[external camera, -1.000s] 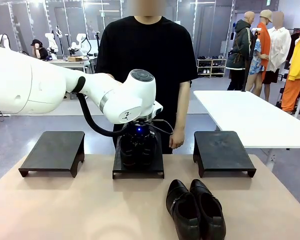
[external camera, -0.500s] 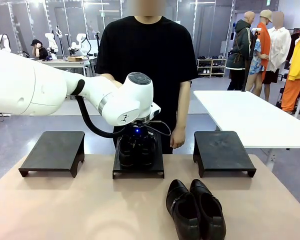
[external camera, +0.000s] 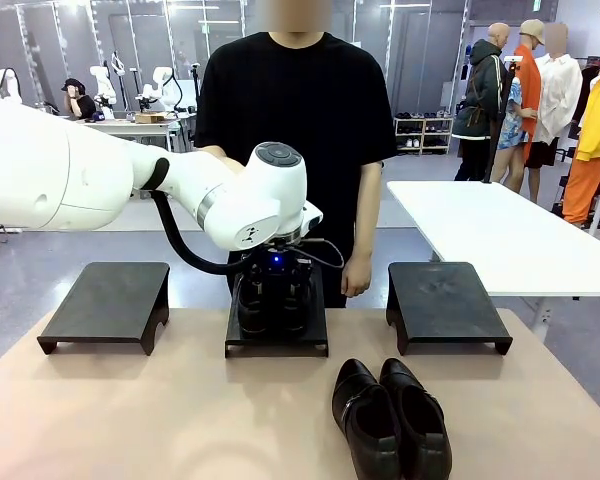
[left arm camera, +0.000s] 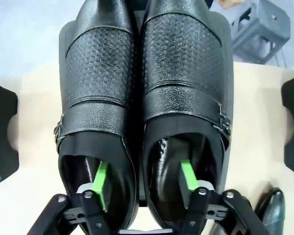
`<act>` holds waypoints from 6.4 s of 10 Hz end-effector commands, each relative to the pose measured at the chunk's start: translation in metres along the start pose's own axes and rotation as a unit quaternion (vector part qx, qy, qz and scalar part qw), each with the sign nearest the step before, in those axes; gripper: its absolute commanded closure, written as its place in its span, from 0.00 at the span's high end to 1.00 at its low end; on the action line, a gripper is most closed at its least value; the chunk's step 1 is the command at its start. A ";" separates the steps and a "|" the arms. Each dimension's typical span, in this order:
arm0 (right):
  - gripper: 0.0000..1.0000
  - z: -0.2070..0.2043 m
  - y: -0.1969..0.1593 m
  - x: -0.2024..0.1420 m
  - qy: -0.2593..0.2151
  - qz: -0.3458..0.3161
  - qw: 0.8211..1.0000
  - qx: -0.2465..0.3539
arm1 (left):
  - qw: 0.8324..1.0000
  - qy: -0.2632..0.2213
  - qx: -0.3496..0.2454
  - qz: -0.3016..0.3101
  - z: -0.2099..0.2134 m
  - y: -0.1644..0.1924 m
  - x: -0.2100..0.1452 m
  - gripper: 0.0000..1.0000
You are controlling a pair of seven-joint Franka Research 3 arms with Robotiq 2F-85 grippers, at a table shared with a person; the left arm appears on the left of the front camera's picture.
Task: Place the shoes on the stand as instructed by the person.
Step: Pick up one pair of Shoes and place it on the Shoes Stand indicated by the person, then pick up another pair of Shoes and place it on the Shoes Stand indicated by the person.
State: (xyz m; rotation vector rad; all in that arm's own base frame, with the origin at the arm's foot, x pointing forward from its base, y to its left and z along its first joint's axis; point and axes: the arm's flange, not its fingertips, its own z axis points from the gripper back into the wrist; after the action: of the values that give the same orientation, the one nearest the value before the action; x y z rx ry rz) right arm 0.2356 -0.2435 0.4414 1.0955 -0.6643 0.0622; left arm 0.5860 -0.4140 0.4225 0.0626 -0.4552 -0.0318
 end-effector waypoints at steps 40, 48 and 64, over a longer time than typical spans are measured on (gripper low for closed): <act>1.00 0.000 0.000 0.000 -0.006 0.011 1.000 0.007 | 0.791 -0.047 -0.580 0.191 0.113 0.491 -0.363 1.00; 1.00 0.000 0.000 0.000 -0.006 0.011 1.000 0.007 | 0.744 -0.116 -0.630 0.192 0.050 0.487 -0.434 1.00; 1.00 0.000 0.000 0.000 -0.006 0.011 1.000 0.007 | 0.704 -0.058 -0.684 0.181 0.093 0.647 -0.374 1.00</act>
State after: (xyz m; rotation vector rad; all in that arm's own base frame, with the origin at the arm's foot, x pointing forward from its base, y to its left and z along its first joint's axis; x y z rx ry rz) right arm 0.2357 -0.2436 0.4409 1.0977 -0.6636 0.0598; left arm 0.2196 0.2418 0.3818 -1.5251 -0.5022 0.0373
